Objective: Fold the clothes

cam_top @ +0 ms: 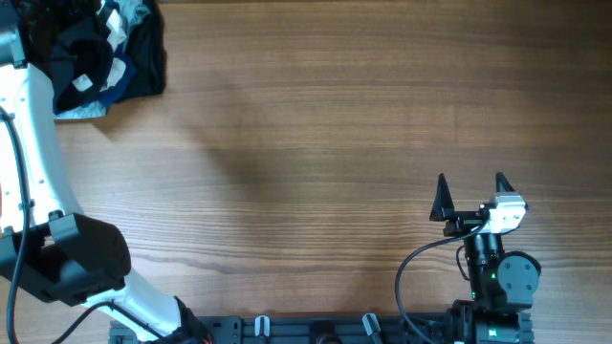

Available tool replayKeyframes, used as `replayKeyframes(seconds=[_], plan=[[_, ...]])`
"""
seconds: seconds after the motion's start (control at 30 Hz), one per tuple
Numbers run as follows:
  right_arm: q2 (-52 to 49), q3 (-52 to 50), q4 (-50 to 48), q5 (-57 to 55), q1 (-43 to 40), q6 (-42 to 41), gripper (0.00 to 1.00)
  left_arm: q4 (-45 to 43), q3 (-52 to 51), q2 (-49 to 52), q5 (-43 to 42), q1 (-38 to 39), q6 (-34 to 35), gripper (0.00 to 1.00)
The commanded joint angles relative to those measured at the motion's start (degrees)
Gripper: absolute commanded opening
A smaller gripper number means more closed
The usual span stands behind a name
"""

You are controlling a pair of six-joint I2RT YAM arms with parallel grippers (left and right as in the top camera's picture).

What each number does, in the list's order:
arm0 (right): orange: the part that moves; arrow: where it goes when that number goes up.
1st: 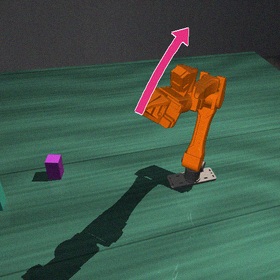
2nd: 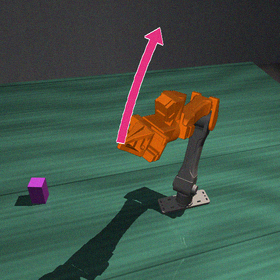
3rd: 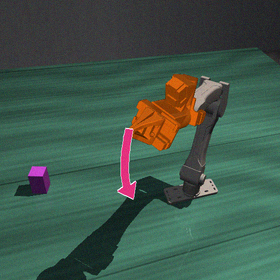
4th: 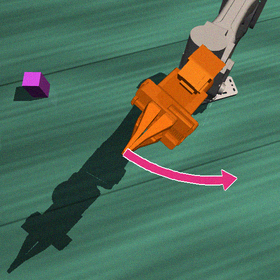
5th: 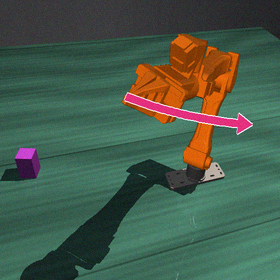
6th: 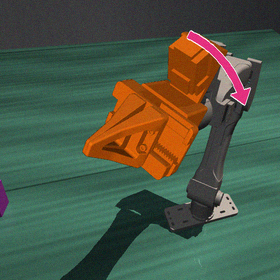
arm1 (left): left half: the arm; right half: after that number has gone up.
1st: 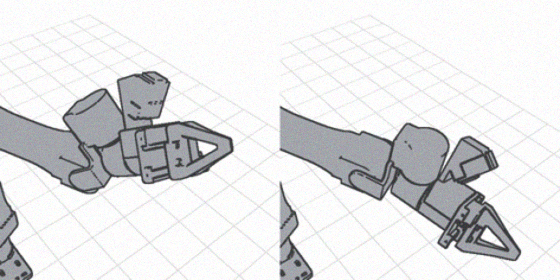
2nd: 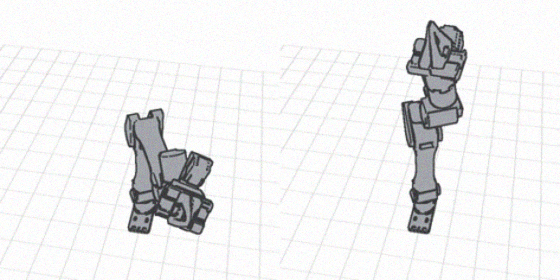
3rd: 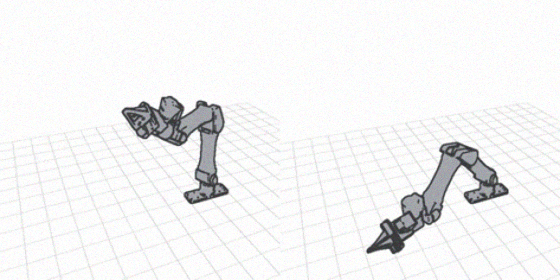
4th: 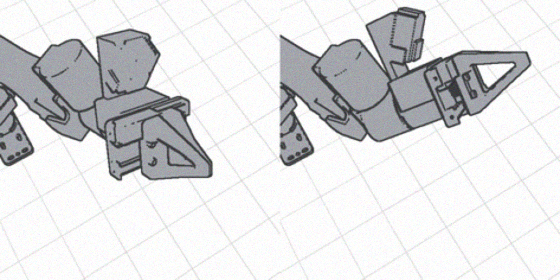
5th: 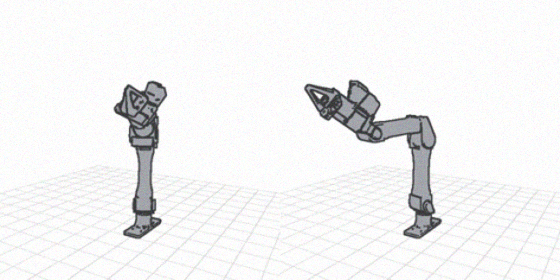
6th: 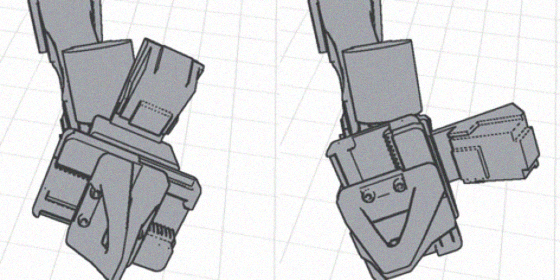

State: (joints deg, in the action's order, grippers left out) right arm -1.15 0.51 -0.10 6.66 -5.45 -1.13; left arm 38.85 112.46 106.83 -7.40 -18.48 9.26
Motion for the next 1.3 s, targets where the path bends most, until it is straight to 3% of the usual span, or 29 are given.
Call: replayKeyframes(seconds=[0.0,0.63,1.0,1.13,1.27], plan=[[0.87,-0.22,-0.50,1.05,-0.09,1.11,1.00,-0.15,-0.28,0.22,-0.50,-0.26,0.13,1.00],[0.87,-0.22,-0.50,1.05,-0.09,1.09,1.00,0.96,-0.28,-2.78,-0.46,-0.35,0.13,1.00],[0.87,-0.22,-0.50,1.05,-0.09,1.09,1.00,16.52,-0.57,-18.18,0.57,-0.37,0.13,1.00],[0.87,-0.22,-0.50,1.05,-0.09,1.09,1.00,17.11,-7.52,-27.43,0.07,0.37,-1.62,1.00],[0.87,-0.22,-0.50,1.05,-0.09,1.11,1.00,9.73,-21.11,-37.03,-4.85,2.16,-9.07,1.00]])
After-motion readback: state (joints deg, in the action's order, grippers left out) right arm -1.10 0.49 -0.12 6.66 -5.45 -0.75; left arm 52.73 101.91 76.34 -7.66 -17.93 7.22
